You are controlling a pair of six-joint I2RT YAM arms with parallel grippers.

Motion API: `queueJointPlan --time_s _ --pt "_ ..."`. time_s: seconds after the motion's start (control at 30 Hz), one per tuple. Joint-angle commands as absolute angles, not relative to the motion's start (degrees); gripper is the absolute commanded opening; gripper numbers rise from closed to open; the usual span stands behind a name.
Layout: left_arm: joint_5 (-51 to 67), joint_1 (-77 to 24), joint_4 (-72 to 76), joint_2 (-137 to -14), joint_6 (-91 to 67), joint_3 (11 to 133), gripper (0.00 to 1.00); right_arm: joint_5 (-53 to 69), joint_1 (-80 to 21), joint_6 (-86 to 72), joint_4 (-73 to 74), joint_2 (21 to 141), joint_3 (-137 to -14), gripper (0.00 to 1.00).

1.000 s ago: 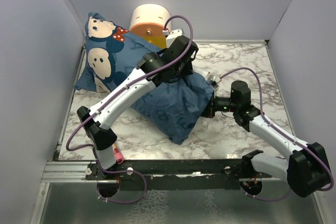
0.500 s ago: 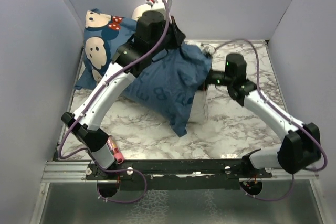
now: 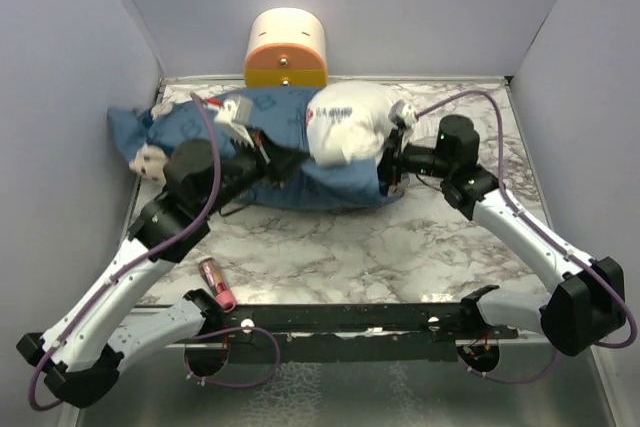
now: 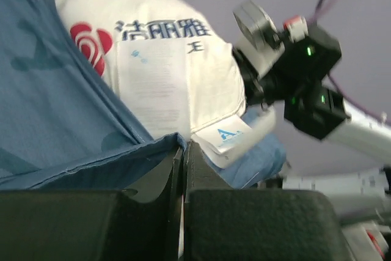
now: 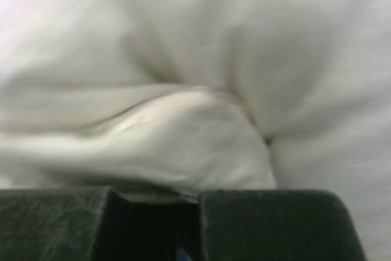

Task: Put the pillow into the pillowcase
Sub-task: Stuff the pillow into the pillowcase.

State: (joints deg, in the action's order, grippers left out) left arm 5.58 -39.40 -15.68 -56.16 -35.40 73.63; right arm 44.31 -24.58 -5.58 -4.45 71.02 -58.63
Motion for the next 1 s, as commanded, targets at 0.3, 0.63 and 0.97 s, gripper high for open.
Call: queueJointPlan --time_s 0.3,0.63,0.97 --pt "2.77 -41.57 -33.57 -38.27 -45.66 66.97 0.68 44.72 -25.75 -10.91 13.32 52.93 -41.28 0.66" --pt "-1.15 -41.57 -41.16 -59.74 -38.16 82.77 0.52 39.42 -25.75 -14.27 25.44 45.63 -56.66 0.87" --pt "-9.26 -41.49 -44.79 -79.18 -28.54 94.69 0.46 24.72 -25.75 -22.24 25.53 55.40 -56.08 0.86"
